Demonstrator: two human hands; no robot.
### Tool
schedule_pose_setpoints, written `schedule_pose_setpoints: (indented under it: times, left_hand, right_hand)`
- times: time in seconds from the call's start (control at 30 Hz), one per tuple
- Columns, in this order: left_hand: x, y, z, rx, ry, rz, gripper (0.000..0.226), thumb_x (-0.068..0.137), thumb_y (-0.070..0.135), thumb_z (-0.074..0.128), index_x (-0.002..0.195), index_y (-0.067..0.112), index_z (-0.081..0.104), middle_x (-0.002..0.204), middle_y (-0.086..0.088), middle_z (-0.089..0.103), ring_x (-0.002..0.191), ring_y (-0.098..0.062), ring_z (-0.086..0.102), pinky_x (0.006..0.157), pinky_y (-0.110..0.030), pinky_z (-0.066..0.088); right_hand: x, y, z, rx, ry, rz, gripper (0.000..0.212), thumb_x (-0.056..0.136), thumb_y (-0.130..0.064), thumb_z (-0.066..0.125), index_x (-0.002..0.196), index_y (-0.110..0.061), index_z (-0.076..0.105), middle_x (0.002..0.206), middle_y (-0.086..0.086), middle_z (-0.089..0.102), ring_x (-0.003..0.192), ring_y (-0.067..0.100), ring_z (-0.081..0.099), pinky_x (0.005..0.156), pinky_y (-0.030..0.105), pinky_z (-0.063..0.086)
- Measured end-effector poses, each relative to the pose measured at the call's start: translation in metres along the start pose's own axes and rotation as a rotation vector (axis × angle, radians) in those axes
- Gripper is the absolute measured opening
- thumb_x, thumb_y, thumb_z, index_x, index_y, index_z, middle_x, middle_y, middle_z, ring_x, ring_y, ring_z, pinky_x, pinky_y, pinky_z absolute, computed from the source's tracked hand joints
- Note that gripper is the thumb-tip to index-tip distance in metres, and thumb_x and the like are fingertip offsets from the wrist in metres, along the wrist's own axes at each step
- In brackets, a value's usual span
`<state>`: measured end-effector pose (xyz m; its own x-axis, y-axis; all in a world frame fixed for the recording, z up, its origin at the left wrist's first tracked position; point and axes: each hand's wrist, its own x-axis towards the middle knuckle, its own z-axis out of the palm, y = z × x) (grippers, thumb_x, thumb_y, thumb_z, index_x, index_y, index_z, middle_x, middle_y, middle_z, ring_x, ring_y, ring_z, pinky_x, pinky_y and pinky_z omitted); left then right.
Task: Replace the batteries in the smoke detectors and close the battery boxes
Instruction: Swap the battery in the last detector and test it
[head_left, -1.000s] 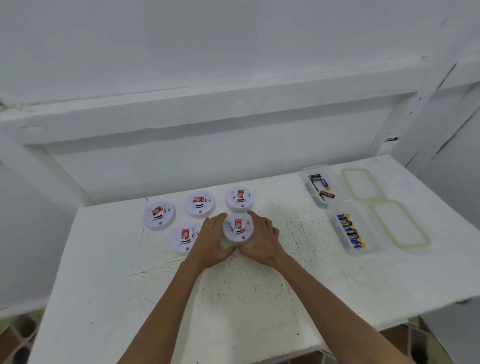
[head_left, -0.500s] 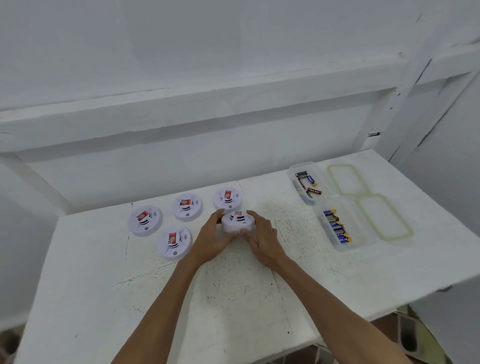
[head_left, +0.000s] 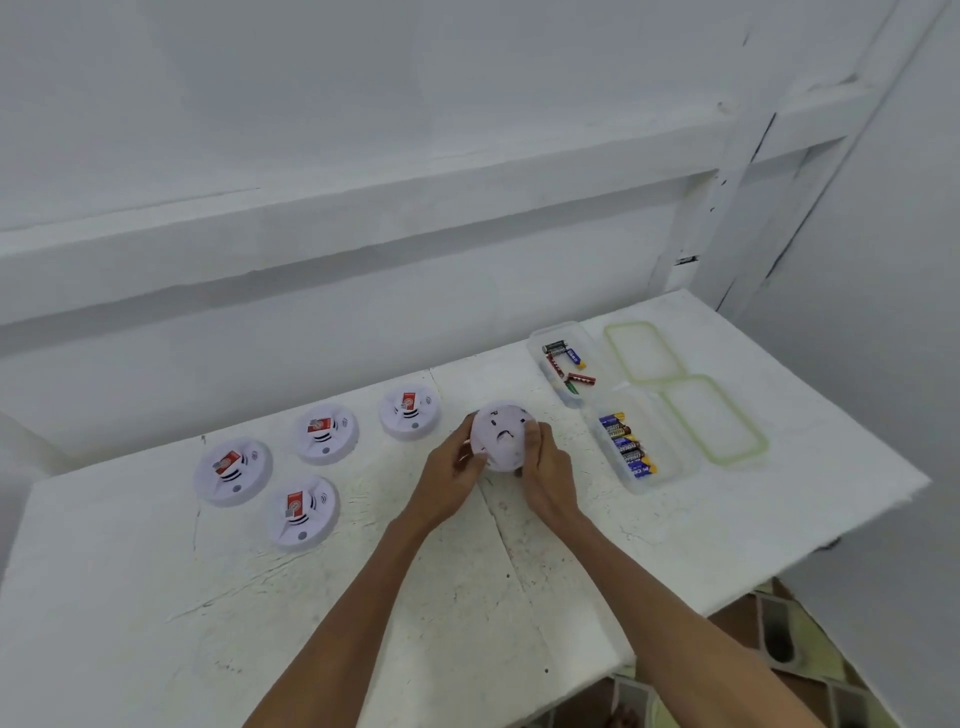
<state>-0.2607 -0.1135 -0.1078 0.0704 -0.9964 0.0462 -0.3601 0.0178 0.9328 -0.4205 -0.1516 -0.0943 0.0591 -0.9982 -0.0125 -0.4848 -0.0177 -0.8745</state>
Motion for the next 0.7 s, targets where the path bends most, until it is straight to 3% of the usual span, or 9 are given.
schedule_pose_setpoints:
  times: [0.13, 0.27, 0.37, 0.43, 0.53, 0.7]
  left_hand:
    - [0.005, 0.011, 0.024, -0.301, 0.008, -0.112, 0.051, 0.101, 0.021, 0.056, 0.152, 0.026, 0.048, 0.145, 0.007, 0.061, 0.128, -0.011, 0.062, 0.099, -0.036, 0.058]
    - [0.013, 0.01, 0.047, -0.57, 0.06, -0.316, 0.035, 0.106, 0.014, 0.052, 0.141, 0.017, 0.057, 0.138, -0.011, 0.066, 0.119, -0.03, 0.069, 0.092, -0.053, 0.061]
    - [0.014, 0.005, 0.053, -0.615, 0.103, -0.369, 0.033, 0.107, 0.016, 0.051, 0.138, 0.015, 0.061, 0.135, -0.013, 0.068, 0.117, -0.033, 0.07, 0.091, -0.051, 0.061]
    - [0.015, 0.003, 0.053, -0.626, 0.116, -0.359, 0.033, 0.108, 0.021, 0.053, 0.14, 0.016, 0.061, 0.136, -0.012, 0.068, 0.118, -0.033, 0.07, 0.093, -0.051, 0.061]
    - [0.012, 0.009, 0.051, -0.595, 0.096, -0.289, 0.039, 0.108, 0.028, 0.053, 0.146, 0.019, 0.057, 0.135, -0.011, 0.069, 0.119, -0.03, 0.07, 0.097, -0.049, 0.059]
    - [0.008, 0.016, 0.049, -0.628, 0.077, -0.242, 0.043, 0.11, 0.029, 0.048, 0.152, 0.021, 0.05, 0.134, -0.007, 0.07, 0.123, -0.027, 0.068, 0.1, -0.044, 0.058]
  right_hand:
    - [0.005, 0.007, -0.013, 0.048, -0.013, 0.083, 0.046, 0.104, -0.051, 0.026, 0.124, -0.015, 0.048, 0.096, 0.007, 0.066, 0.076, 0.015, 0.064, 0.052, 0.021, 0.045]
    - [0.012, 0.012, -0.024, -0.124, 0.059, 0.201, 0.051, 0.099, -0.059, 0.034, 0.12, -0.014, 0.043, 0.099, 0.01, 0.065, 0.086, 0.026, 0.066, 0.064, 0.029, 0.045]
    - [0.016, 0.012, -0.03, -0.205, 0.156, 0.121, 0.039, 0.096, -0.056, 0.047, 0.112, -0.02, 0.044, 0.092, 0.004, 0.063, 0.086, 0.024, 0.064, 0.069, 0.034, 0.05]
    - [0.018, 0.01, -0.033, -0.225, 0.128, 0.0, 0.034, 0.094, -0.046, 0.055, 0.115, -0.019, 0.049, 0.104, 0.002, 0.057, 0.097, 0.02, 0.056, 0.077, 0.033, 0.049]
    - [0.016, 0.002, -0.031, -0.286, 0.034, -0.095, 0.049, 0.088, -0.048, 0.062, 0.125, -0.017, 0.054, 0.122, 0.001, 0.048, 0.111, 0.017, 0.046, 0.083, 0.026, 0.043]
    - [0.015, -0.004, -0.025, -0.446, 0.004, -0.127, 0.07, 0.08, -0.056, 0.067, 0.132, -0.012, 0.051, 0.124, 0.006, 0.049, 0.115, 0.024, 0.041, 0.09, 0.03, 0.04]
